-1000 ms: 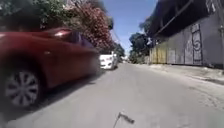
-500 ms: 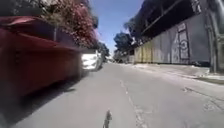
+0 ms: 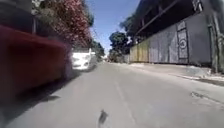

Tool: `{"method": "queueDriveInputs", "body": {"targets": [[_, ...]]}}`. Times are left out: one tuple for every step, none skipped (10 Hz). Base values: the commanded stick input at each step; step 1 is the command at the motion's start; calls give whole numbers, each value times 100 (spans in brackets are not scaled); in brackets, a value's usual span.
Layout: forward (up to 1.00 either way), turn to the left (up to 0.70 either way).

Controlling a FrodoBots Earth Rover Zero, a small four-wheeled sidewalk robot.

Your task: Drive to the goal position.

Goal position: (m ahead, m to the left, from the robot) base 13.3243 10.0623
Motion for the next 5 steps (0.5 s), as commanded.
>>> {"method": "queueDriveInputs", "body": {"targets": [[100,0],[100,0],[100,0],[100,0],[100,0]]}}
